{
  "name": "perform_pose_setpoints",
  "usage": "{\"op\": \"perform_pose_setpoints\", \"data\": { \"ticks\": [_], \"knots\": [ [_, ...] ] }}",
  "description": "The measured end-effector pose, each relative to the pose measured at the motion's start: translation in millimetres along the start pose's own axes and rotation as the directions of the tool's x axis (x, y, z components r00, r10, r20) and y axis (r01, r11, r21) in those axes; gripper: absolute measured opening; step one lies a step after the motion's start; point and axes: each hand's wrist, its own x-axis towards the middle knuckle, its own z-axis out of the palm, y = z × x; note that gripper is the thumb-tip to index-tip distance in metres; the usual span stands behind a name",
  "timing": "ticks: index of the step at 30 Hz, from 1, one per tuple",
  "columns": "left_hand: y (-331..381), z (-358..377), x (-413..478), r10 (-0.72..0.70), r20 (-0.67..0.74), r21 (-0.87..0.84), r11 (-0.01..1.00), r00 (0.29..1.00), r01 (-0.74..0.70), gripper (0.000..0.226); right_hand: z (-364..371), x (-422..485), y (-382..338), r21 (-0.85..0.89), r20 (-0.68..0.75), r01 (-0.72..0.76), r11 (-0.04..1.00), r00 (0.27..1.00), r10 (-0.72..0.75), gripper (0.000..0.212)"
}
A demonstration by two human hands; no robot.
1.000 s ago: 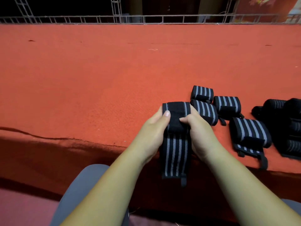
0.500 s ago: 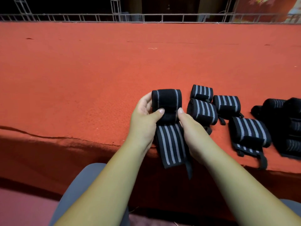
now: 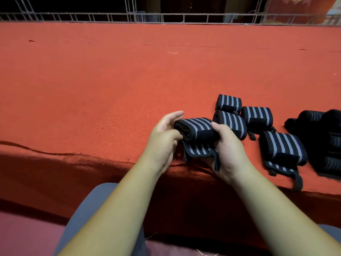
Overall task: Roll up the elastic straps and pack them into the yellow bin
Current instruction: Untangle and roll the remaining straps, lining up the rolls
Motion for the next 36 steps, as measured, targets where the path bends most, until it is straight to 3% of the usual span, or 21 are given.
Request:
{"op": "perform_pose_setpoints", "data": {
  "ticks": [4, 9, 11, 13, 16, 18, 23, 25, 32, 36],
  "knots": [
    [2.4, 0.5, -6.4, -0.145, 0.135, -0.254, 0.951, 0.98, 0.175, 0.046, -1.1, 2.7, 6.1, -0.208, -0.023, 0.144, 0.967, 0.988, -0.152, 0.042],
    [-4.8, 1.9, -9.3, -0.17, 0.111, -0.048, 0.983, 0.979, 0.176, 0.032, 5.6, -6.8, 1.9, -0.531, 0.091, 0.222, 0.818, 0.975, -0.205, 0.052],
    [-5.1, 0.9, -5.7, -0.163, 0.093, -0.061, 0.984, 0.982, 0.169, 0.031, 4.0, -8.1, -1.4, -0.684, 0.12, 0.251, 0.685, 0.965, -0.233, 0.049],
    [-0.7, 0.9, -1.1, -0.164, 0.061, -0.091, 0.981, 0.985, 0.169, 0.029, 0.1, -6.2, -8.2, -0.796, 0.083, 0.266, 0.545, 0.938, -0.336, 0.036],
    [4.2, 0.7, 7.9, -0.182, 0.026, -0.108, 0.977, 0.983, 0.184, 0.027, -13.4, -0.6, -24.5, -0.829, -0.049, 0.26, 0.494, 0.847, -0.529, 0.019],
    [3.2, -0.3, 13.2, -0.203, 0.001, -0.094, 0.975, 0.979, 0.202, 0.025, -24.5, 7.2, -33.0, -0.878, -0.138, 0.184, 0.442, 0.786, -0.602, 0.022],
    [-7.4, 1.4, 22.0, -0.229, -0.005, -0.019, 0.973, 0.973, 0.229, 0.025, -37.6, 25.4, -38.1, -0.884, -0.329, -0.095, 0.457, 0.82, -0.467, 0.036],
    [-11.7, 1.3, 24.6, -0.225, 0.017, 0.008, 0.974, 0.974, 0.225, 0.028, -39.1, 31.5, -34.4, -0.865, -0.359, -0.121, 0.487, 0.827, -0.432, 0.036],
    [-21.7, -4.8, 29.1, -0.206, 0.067, 0.0, 0.979, 0.976, 0.206, 0.033, -45.0, 56.7, -28.4, -0.801, -0.476, -0.292, 0.522, 0.841, -0.259, 0.072],
    [-25.3, -7.9, 31.5, -0.191, 0.078, -0.026, 0.981, 0.979, 0.193, 0.033, -40.0, 63.2, -18.4, -0.804, -0.432, -0.242, 0.543, 0.866, -0.254, 0.074]
  ]
}}
